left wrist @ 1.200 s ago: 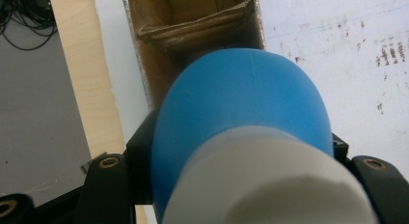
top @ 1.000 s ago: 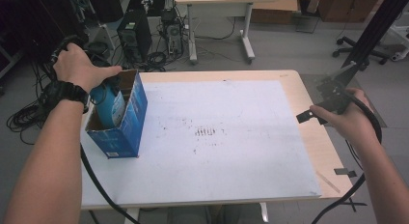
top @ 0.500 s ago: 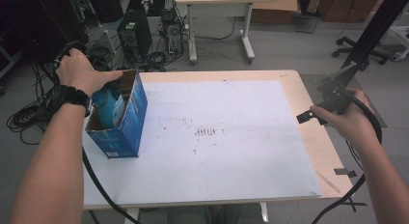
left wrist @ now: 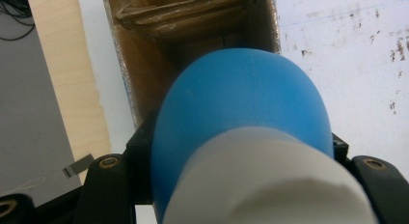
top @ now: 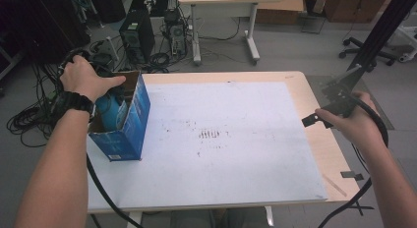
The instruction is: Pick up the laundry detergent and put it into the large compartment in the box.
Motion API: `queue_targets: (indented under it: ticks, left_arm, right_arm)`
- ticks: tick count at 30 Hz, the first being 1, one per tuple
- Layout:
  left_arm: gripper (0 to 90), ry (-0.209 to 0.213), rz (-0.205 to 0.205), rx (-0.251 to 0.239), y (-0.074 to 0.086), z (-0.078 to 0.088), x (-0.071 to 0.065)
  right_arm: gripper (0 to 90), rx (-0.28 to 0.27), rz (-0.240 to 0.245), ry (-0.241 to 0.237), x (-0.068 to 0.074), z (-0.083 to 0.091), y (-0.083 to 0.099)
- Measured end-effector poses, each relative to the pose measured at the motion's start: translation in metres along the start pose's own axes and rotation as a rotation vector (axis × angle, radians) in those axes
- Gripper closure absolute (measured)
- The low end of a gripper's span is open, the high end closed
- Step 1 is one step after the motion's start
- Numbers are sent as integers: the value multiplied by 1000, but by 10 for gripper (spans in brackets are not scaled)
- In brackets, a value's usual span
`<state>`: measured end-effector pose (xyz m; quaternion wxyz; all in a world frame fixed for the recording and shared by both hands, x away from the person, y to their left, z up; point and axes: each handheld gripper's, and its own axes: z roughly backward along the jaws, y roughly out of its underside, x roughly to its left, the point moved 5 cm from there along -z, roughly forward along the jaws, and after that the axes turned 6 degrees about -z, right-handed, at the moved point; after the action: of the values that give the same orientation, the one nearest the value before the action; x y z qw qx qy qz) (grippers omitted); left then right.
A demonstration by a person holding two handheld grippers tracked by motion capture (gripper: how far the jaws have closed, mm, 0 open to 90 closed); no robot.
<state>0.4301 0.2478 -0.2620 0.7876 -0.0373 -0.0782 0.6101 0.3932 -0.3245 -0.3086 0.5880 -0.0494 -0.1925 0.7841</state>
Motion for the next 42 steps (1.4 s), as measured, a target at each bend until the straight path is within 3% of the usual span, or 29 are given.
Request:
queue_targets:
  ticks: [42]
  left_arm:
    - [386, 24, 30, 29, 6, -37, 6]
  right_arm:
    - [140, 16, -8, -1, -3, -9, 4]
